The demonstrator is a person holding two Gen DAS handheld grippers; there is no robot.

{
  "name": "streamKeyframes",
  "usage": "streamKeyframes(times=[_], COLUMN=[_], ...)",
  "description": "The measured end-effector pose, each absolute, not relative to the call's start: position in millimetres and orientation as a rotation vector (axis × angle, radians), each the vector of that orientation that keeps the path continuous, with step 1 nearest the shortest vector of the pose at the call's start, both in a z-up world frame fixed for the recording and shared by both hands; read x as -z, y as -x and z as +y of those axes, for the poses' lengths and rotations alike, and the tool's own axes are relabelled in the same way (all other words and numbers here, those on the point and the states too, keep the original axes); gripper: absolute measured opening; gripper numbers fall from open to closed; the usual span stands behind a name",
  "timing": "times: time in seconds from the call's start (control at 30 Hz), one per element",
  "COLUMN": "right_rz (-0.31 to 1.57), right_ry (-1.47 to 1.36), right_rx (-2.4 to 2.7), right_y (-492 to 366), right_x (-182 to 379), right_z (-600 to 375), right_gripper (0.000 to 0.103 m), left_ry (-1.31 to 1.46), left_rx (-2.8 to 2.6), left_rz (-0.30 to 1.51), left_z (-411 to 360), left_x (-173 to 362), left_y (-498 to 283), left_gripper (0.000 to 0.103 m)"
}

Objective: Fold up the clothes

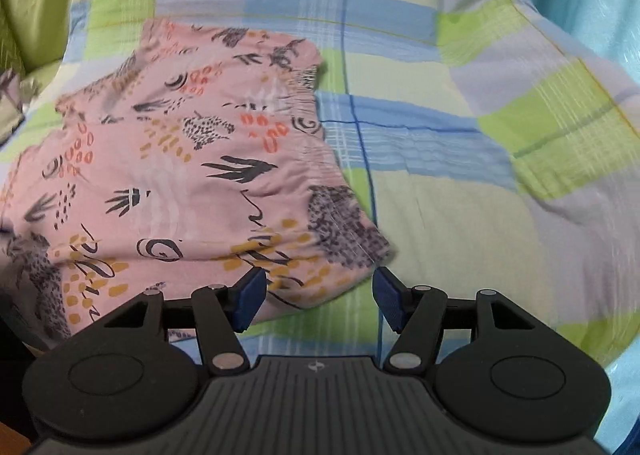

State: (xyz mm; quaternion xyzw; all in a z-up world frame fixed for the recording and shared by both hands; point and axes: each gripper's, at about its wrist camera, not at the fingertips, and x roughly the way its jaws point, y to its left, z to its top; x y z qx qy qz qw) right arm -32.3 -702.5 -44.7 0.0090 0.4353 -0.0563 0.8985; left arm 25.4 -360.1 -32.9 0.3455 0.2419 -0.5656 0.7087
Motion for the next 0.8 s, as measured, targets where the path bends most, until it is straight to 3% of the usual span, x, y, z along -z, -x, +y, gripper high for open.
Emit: streamKeyframes(times=[0.2, 0.3, 0.37, 0.4, 0.43, 0.53, 0.7, 0.77, 0.8], right_rz=[0.830, 0.810, 0.843, 0.858, 0.862, 0.862, 0.881, 0.881, 0.868], right_ry=[-0.299, -0.349, -0.328, -0.316, -0.300, -0.309, -0.279, -0.273, -0.257], right_rx=[0.108, 0.098, 0.113, 0.130, 0.156, 0.168, 0.194, 0.211, 0.229], right_y=[40, 29, 20, 17, 18, 27, 29, 27, 28], right_x=[52, 57, 63, 66, 68, 73, 73, 70, 66], right_z=[-746, -752, -751, -751, -752, -762, -759, -757, -754], right_gripper=[0.061, 0.059, 0.047, 0.027, 0.014, 0.009, 0.011, 0.021, 0.034], left_ry=[-0.868, -0.906, -0.922, -0.921, -0.920, -0.950, -0.933, -0.901, -0.880], left_rx=[1.263, 1.226, 1.236, 1.255, 1.273, 1.325, 1.359, 1.352, 1.334], left_rz=[0.451, 0.431, 0.409, 0.414, 0.419, 0.415, 0.430, 0.421, 0.411], left_z=[-400, -418, -424, -426, -428, -428, -418, -410, -405], left_x=[62, 73, 74, 74, 73, 78, 83, 74, 68], left_y=[22, 28, 33, 34, 35, 41, 40, 38, 36], left_gripper=[0.045, 0.034, 0.009, 0.002, 0.000, 0.000, 0.000, 0.004, 0.005])
